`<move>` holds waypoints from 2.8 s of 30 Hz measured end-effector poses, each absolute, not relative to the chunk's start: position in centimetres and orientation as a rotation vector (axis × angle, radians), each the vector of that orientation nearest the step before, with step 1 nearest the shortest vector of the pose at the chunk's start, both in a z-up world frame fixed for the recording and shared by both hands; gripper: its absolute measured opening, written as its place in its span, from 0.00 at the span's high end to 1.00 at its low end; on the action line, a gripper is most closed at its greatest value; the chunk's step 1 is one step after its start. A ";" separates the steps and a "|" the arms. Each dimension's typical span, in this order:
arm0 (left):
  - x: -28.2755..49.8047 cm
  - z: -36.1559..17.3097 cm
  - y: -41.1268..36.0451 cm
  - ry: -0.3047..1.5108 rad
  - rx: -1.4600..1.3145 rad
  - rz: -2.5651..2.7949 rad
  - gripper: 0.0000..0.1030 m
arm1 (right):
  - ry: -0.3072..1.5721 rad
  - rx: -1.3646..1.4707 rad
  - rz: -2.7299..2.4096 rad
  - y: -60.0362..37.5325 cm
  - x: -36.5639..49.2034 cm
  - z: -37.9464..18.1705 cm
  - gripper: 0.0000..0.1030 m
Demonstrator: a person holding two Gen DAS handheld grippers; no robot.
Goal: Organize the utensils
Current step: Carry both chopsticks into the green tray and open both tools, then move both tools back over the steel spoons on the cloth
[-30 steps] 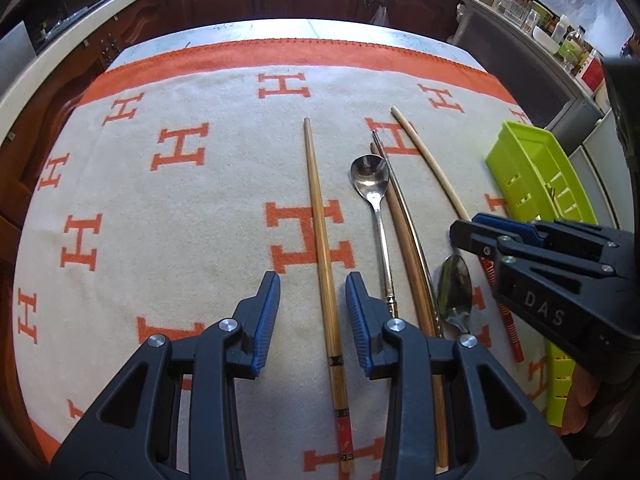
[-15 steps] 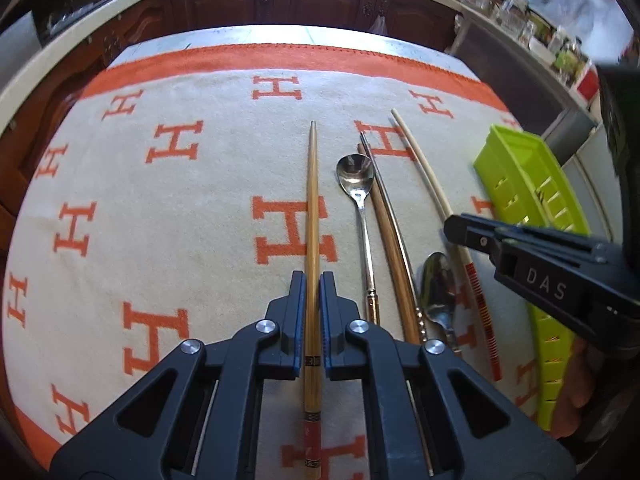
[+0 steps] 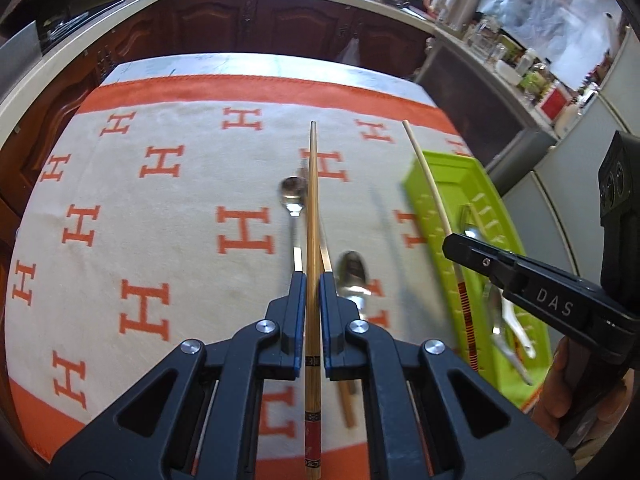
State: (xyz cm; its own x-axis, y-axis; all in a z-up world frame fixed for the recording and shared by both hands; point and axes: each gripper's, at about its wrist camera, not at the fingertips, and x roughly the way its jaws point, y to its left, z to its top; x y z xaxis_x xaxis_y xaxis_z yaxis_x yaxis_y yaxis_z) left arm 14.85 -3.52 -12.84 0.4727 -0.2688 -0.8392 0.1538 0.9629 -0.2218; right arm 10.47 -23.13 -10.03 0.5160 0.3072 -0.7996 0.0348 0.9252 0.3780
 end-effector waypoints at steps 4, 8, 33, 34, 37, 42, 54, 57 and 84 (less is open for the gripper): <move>13.6 -11.7 -5.7 1.057 -0.125 -0.307 0.96 | 0.996 0.389 0.145 -25.1 8.5 -9.1 0.95; 12.5 -10.9 -8.2 1.066 -0.113 -0.358 0.96 | 0.981 0.401 0.114 -27.1 7.1 -8.7 0.95; 16.8 -12.6 -20.3 1.233 -0.164 -0.469 0.96 | 1.068 0.474 0.025 -33.6 8.7 -12.3 0.94; 16.9 -12.9 -20.5 1.235 -0.154 -0.464 0.96 | 1.074 0.480 0.030 -33.6 8.8 -12.4 0.94; 17.2 -13.6 -20.6 1.246 -0.138 -0.450 0.96 | 1.079 0.487 0.031 -33.6 8.8 -12.6 0.89; 17.3 -13.8 -20.2 1.242 -0.116 -0.438 0.95 | 1.077 0.494 0.026 -33.4 8.6 -12.5 0.87; 15.4 -12.1 -17.1 1.192 -0.083 -0.407 0.95 | 1.047 0.473 0.080 -30.8 6.5 -10.6 0.87; 14.5 -11.6 -15.9 1.177 -0.076 -0.395 0.95 | 1.042 0.446 0.082 -29.9 6.1 -9.9 0.87; 10.7 -8.6 -1.1 1.027 -0.094 -0.195 0.91 | 1.029 0.286 0.212 -19.9 6.7 -6.5 0.79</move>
